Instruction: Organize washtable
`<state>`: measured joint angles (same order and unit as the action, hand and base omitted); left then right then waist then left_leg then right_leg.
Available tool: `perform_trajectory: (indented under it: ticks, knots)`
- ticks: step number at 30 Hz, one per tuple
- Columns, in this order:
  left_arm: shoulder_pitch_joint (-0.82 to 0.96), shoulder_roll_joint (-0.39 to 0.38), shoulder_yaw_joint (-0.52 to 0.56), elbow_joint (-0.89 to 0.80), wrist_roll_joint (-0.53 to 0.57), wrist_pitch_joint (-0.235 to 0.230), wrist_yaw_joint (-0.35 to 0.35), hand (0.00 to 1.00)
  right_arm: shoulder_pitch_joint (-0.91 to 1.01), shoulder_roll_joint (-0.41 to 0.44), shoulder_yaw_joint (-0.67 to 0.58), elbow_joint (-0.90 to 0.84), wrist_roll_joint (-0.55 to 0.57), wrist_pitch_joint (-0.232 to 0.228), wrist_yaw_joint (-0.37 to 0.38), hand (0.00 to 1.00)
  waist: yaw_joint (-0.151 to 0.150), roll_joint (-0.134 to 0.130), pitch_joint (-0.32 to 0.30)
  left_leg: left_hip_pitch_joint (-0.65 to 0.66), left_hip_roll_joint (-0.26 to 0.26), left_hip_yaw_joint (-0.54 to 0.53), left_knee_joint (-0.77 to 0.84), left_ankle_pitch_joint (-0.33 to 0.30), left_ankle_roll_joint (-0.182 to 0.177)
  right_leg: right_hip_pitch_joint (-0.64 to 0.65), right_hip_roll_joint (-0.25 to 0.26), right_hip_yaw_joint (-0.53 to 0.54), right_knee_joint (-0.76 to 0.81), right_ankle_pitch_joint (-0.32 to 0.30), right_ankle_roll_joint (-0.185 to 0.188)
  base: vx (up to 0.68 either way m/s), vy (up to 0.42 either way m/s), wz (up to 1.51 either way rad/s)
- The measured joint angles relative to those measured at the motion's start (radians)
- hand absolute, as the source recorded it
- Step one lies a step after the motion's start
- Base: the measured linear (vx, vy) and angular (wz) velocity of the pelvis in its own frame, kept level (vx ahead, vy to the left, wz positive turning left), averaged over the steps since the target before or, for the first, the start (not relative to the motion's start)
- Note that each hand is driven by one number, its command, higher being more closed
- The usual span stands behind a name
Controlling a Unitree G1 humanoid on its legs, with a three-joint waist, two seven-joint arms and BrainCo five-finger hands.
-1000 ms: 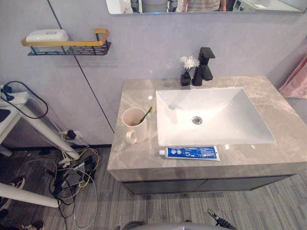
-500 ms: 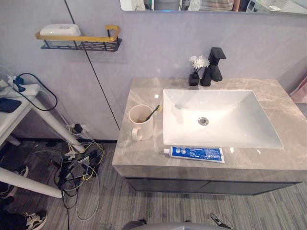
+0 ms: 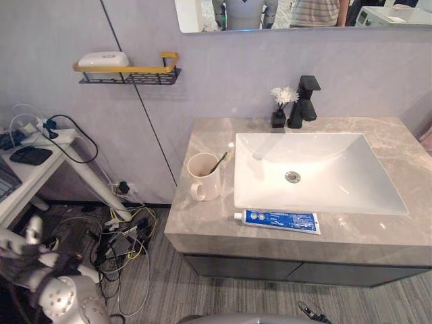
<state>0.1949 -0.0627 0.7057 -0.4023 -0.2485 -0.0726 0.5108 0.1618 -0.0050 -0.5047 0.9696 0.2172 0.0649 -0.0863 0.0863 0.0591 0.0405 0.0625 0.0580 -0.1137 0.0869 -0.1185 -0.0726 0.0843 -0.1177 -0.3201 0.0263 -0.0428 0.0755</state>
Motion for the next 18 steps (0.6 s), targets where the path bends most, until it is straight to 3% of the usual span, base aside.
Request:
perform_trajectory:
  ticks: [3,5,9,12,14,18]
  knots:
    - [0.016,0.006,-0.05,-0.183,0.167,0.002,0.002,0.0,0.02,0.005,0.0,-0.027,0.012,-0.003,0.004,0.0,0.008,0.002,-0.001,-0.006,0.001,-0.001,0.013,-0.009,0.005,0.002,0.0,-0.008,0.006,-0.004,-0.001,-0.03,0.006,0.05]
    - [0.026,0.032,-0.092,-0.257,0.217,0.0,0.001,0.0,0.026,0.006,-0.002,-0.027,0.039,-0.012,0.011,0.0,0.007,0.002,-0.002,-0.006,0.001,0.0,0.015,-0.009,0.005,0.002,0.0,-0.009,0.007,-0.004,-0.001,-0.02,0.005,0.02]
    - [0.039,0.124,-0.255,-0.365,0.352,-0.009,-0.066,0.0,0.028,0.009,-0.023,-0.027,0.039,-0.013,0.033,0.0,0.003,0.008,-0.013,-0.011,0.001,0.003,0.015,-0.009,0.005,-0.005,0.001,-0.005,0.006,-0.002,0.0,0.0,0.0,-0.01]
    - [0.043,0.19,-0.396,-0.386,0.435,-0.012,-0.134,0.0,0.03,0.011,-0.047,-0.024,0.039,-0.016,0.052,0.0,0.001,0.011,-0.029,-0.015,0.002,0.009,0.016,-0.009,0.005,-0.014,0.002,0.006,0.007,-0.001,0.0,0.03,-0.004,-0.05]
    - [0.046,0.292,-0.501,-0.388,0.47,-0.018,-0.22,0.0,0.025,0.009,-0.055,-0.018,0.039,-0.019,0.065,0.0,-0.009,0.012,-0.028,-0.008,0.003,0.014,0.015,-0.009,0.005,-0.024,0.006,0.021,0.006,0.0,0.0,0.02,-0.006,-0.08]
    - [0.021,0.449,-0.578,-0.359,0.469,-0.023,-0.359,0.0,0.014,-0.01,-0.07,0.025,0.039,-0.02,0.088,0.0,-0.026,0.014,-0.028,-0.006,0.003,0.038,0.009,-0.009,0.005,-0.03,0.011,0.051,-0.014,0.017,0.0,0.01,0.009,-0.24]
